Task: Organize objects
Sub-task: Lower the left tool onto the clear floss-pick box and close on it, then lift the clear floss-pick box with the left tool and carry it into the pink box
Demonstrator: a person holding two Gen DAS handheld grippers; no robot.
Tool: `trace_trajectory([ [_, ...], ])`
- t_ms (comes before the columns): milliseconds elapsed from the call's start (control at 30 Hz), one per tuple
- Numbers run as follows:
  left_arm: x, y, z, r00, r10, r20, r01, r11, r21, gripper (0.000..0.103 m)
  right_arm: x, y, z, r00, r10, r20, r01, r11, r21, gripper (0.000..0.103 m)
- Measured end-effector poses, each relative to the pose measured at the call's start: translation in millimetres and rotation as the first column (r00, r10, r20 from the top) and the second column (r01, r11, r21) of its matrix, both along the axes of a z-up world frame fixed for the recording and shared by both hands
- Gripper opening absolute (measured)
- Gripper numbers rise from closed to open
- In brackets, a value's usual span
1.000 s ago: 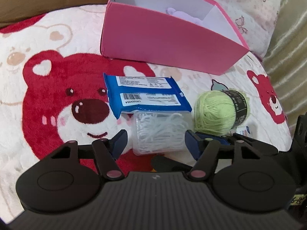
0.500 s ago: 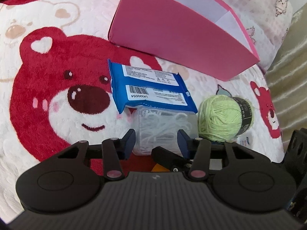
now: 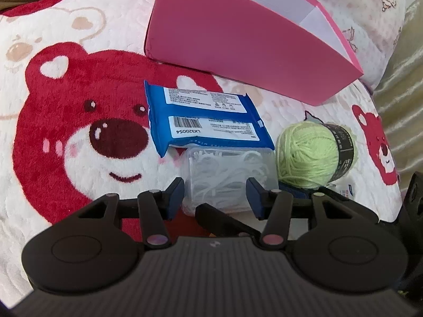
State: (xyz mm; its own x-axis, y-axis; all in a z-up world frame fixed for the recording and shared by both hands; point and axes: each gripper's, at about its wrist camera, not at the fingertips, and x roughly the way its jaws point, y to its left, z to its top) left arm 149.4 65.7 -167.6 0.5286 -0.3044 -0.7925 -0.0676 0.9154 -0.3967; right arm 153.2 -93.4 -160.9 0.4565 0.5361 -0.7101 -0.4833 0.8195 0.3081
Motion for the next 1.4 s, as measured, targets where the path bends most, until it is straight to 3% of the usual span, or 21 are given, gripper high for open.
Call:
trace_trajectory([
  [467, -14, -2, 11, 1.0, -0.005, 0.02, 0.006, 0.999, -0.033, 0.048, -14, -2, 9, 0.998, 0.002, 0.065, 0.0, 1.0, -0.031, 0.09],
  [767, -23, -13, 34, 0.996, -0.038, 0.079, 0.036, 0.999, 0.024, 0.048, -21, -10, 18, 0.997, -0.029, 0.076, 0.029, 1.0, 0.002, 0.089],
  [1100, -34, -23, 53, 0.994, -0.063, 0.084, 0.061, 0.998, 0.031, 0.048, -31, -19, 26, 0.997, -0.049, 0.063, 0.048, 0.999, 0.021, 0.088],
  [1400, -49, -37, 90, 0.99, -0.108, 0.095, 0.102, 0.992, 0.069, 0.048, -42, -30, 57, 0.997, -0.07, 0.036, 0.07, 0.997, 0.026, 0.087],
])
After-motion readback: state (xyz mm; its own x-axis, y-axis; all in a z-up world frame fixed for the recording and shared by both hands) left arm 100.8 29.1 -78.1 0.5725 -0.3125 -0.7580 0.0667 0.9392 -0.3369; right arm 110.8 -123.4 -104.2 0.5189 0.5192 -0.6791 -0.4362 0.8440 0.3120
